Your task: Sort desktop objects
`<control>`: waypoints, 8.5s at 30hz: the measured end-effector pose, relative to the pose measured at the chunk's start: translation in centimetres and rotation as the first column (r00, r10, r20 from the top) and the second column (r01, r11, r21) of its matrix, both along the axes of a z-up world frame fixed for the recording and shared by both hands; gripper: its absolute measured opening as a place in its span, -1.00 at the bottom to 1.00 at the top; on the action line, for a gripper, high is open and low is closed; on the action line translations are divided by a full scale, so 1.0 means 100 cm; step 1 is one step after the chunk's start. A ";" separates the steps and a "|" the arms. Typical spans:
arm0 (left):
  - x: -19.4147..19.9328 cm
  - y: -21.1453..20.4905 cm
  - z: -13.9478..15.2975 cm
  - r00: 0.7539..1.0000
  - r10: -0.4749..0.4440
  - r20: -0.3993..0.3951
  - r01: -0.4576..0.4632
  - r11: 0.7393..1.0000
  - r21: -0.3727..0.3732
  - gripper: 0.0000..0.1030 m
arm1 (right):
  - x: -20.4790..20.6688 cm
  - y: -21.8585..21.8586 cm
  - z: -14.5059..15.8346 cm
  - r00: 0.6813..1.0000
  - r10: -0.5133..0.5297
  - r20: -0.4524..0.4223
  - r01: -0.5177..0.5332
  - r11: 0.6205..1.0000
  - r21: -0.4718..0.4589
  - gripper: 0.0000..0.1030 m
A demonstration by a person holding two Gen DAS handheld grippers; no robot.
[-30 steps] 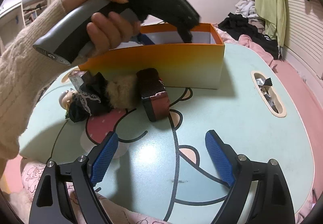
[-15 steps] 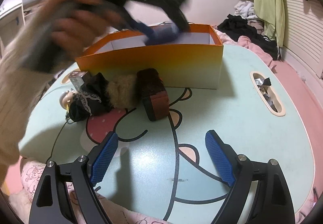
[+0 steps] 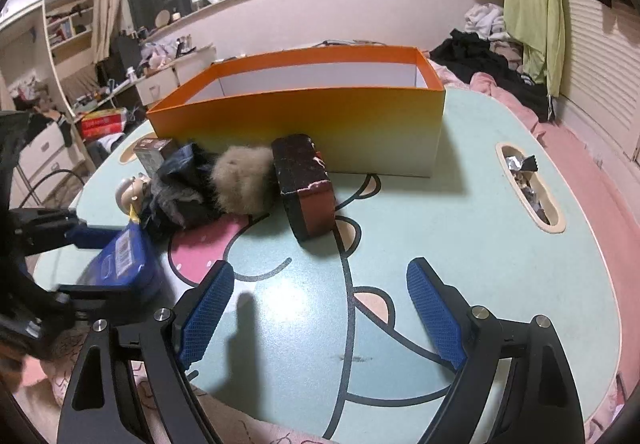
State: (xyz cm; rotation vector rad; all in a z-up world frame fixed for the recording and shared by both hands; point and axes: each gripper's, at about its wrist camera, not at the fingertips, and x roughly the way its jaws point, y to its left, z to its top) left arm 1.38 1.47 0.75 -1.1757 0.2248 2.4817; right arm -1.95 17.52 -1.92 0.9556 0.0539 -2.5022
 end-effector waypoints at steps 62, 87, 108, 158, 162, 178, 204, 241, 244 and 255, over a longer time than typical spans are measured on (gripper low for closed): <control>-0.212 0.023 0.054 0.920 -0.210 0.330 0.144 0.967 0.211 0.16 | -0.080 0.024 0.029 0.904 -0.119 0.412 0.117 0.993 0.028 -0.27; -0.224 -0.009 0.062 0.934 -0.152 0.323 0.024 0.929 0.369 -0.85 | -0.107 0.021 0.097 0.954 0.138 0.268 -0.122 0.990 -0.075 0.00; -0.042 -0.124 0.000 0.946 0.079 0.315 -0.222 0.865 0.450 -0.84 | -0.220 -0.160 0.032 0.501 0.266 0.823 -0.412 0.910 -0.044 0.27; -0.068 -0.151 0.048 0.971 0.202 0.125 -0.238 0.845 0.479 0.04 | -0.227 -0.089 0.129 0.697 0.270 0.664 -0.188 0.963 -0.194 0.03; -0.099 -0.123 0.072 0.983 0.104 0.155 -0.163 0.879 0.448 0.04 | -0.186 -0.014 0.147 0.750 0.264 0.607 -0.195 0.964 -0.178 0.03; -0.224 0.045 0.010 0.734 -0.050 0.678 0.024 0.999 0.049 -0.01 | -0.078 0.000 0.036 0.701 0.168 0.693 -0.258 0.966 0.026 0.03; -0.086 -0.039 0.071 0.901 -0.187 0.392 0.038 0.933 0.357 -0.37 | -0.070 0.004 0.047 0.863 0.173 0.475 -0.221 0.974 0.047 0.17; 0.056 -0.046 0.003 0.982 0.177 -0.068 -0.161 0.967 0.199 0.33 | 0.048 0.033 -0.001 0.998 -0.068 -0.007 0.068 0.994 0.081 0.85; 0.060 -0.040 -0.001 0.976 0.183 -0.119 -0.162 0.972 0.169 0.43 | 0.054 0.038 -0.003 0.996 -0.082 -0.044 0.085 0.995 0.049 0.88; 0.050 -0.028 -0.010 0.949 0.240 -0.203 -0.230 0.971 0.069 0.77 | 0.055 0.034 -0.006 0.993 -0.075 -0.088 0.080 0.995 0.053 0.99</control>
